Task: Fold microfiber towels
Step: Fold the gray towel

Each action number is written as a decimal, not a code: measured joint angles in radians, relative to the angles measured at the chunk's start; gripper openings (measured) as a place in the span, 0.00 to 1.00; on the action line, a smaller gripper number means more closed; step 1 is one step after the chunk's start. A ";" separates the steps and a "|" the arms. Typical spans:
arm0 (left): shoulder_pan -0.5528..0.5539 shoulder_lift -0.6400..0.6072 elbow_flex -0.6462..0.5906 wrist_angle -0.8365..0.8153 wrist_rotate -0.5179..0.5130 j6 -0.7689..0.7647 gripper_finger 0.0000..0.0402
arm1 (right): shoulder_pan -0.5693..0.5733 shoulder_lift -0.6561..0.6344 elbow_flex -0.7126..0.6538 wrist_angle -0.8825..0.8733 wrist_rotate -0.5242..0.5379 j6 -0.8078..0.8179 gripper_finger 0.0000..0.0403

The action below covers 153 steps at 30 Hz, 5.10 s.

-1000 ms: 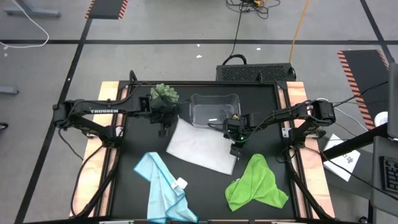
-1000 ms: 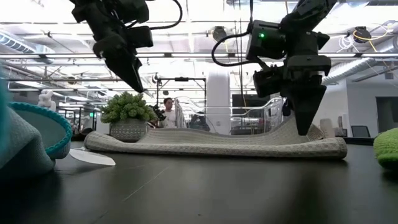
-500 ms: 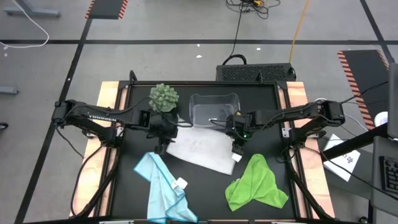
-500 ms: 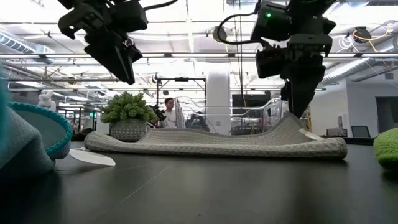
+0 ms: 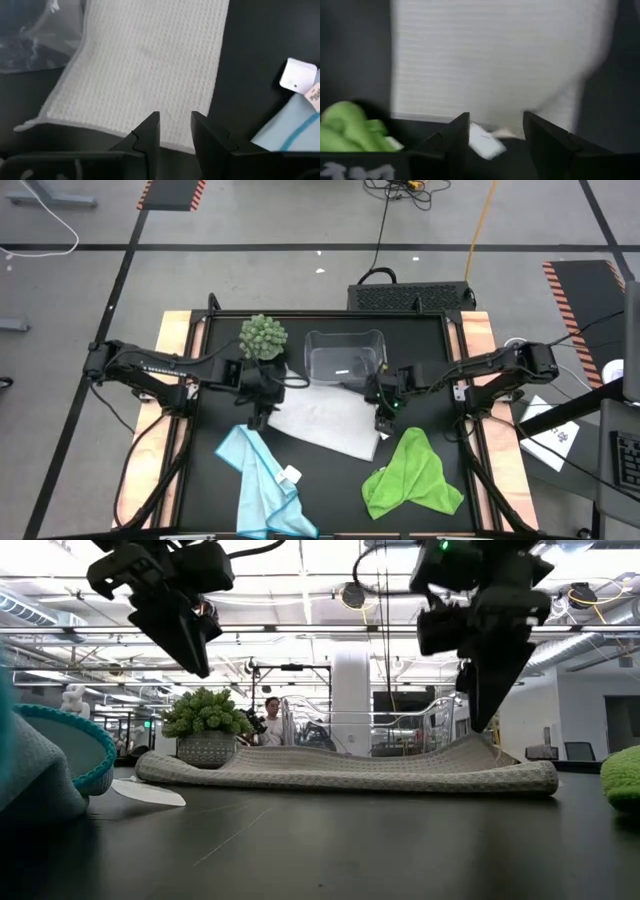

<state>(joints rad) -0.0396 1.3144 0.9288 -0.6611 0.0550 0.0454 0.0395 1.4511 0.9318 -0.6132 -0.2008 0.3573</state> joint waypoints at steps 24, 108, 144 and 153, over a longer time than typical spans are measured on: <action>-0.303 0.000 -0.315 0.306 -0.444 0.026 0.28 | 0.443 0.142 0.001 0.308 0.306 -0.028 0.44; -0.236 0.255 -0.352 0.524 -0.091 -0.159 0.28 | 0.082 0.357 0.621 -0.079 0.060 -0.456 0.01; -0.277 0.256 -0.352 0.524 -0.151 -0.118 0.28 | -0.058 0.837 1.235 -0.180 -0.256 -0.682 0.01; -0.278 0.255 -0.352 0.525 -0.160 -0.103 0.28 | -0.066 0.838 1.092 -0.011 -0.303 -0.602 0.04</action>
<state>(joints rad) -0.3172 1.5696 0.5770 -0.1362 -0.1052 -0.0574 -0.0263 2.2890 2.0234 -0.6245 -0.5036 -0.2451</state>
